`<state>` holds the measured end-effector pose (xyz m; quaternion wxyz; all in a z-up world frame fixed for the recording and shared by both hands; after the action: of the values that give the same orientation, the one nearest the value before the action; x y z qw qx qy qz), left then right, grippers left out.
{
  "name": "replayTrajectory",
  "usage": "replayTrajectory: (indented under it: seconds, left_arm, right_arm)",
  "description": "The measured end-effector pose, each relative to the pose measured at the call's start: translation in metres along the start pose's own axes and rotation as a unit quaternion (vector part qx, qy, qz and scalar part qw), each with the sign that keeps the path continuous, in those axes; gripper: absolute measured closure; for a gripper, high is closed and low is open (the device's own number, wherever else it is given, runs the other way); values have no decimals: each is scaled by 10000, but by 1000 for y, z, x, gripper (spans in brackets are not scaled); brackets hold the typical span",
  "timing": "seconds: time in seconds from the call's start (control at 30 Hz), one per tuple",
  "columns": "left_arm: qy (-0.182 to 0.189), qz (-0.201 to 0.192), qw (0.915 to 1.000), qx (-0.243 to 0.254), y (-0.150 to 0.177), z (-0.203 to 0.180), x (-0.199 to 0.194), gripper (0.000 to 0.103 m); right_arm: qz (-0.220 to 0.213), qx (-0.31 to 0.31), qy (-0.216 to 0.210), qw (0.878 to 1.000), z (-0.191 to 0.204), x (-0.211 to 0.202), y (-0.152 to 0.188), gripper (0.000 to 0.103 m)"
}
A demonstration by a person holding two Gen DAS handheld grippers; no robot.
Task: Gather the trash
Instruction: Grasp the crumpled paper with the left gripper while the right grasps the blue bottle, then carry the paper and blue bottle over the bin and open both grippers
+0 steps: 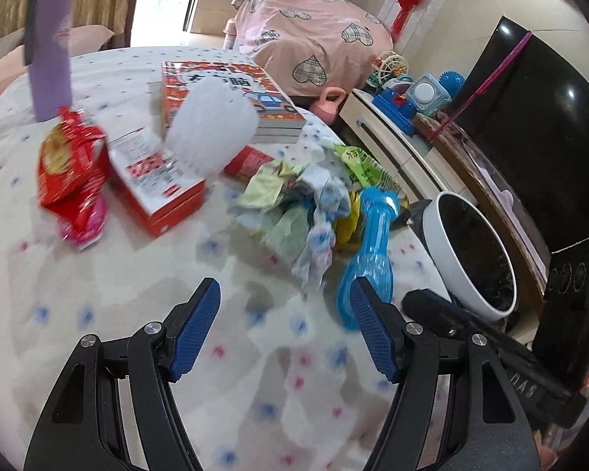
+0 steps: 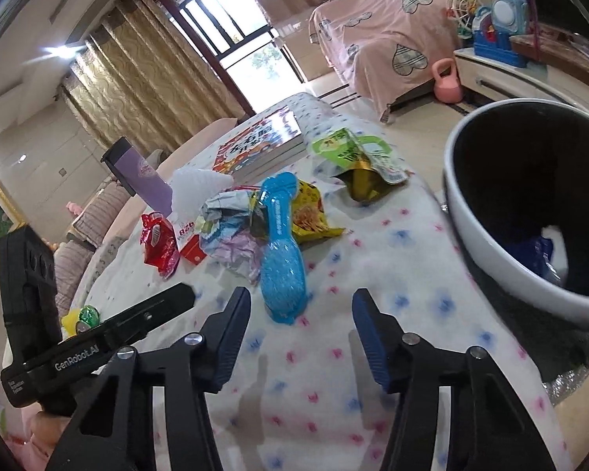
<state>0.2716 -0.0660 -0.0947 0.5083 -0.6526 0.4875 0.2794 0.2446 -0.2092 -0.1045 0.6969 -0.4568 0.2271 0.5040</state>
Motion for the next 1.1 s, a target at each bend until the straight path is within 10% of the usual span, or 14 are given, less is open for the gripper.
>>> replayTrajectory:
  seconds: [0.23, 0.47, 0.63, 1.1]
  left_arm:
    - [164, 200, 9995, -165, -23, 8, 23, 36]
    - [568, 409, 9975, -21, -19, 4, 35, 92]
    - [542, 198, 9983, 78, -14, 2, 18, 97]
    - [501, 72, 9976, 463, 35, -24, -16, 98]
  right_arm:
    - [205, -33, -142, 9997, -6, 18, -16, 58]
    - [458, -61, -419, 9981, -5, 36, -19, 72]
    - [415, -301, -416, 9978, 6, 32, -16, 88]
    - [26, -159, -283, 9995, 0, -18, 17, 89]
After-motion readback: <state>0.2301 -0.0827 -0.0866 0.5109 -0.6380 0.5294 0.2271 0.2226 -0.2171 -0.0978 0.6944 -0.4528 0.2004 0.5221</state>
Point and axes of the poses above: each gripper's, at about its wrist camera, not at the fingertips, and x roughly the way its jaws point, z to its left, y to its underside, the point moved 7 cm from there along x, roughly the way its jaws point, and after that the axes turned 15 degrees about z, right-handed, at the moved point
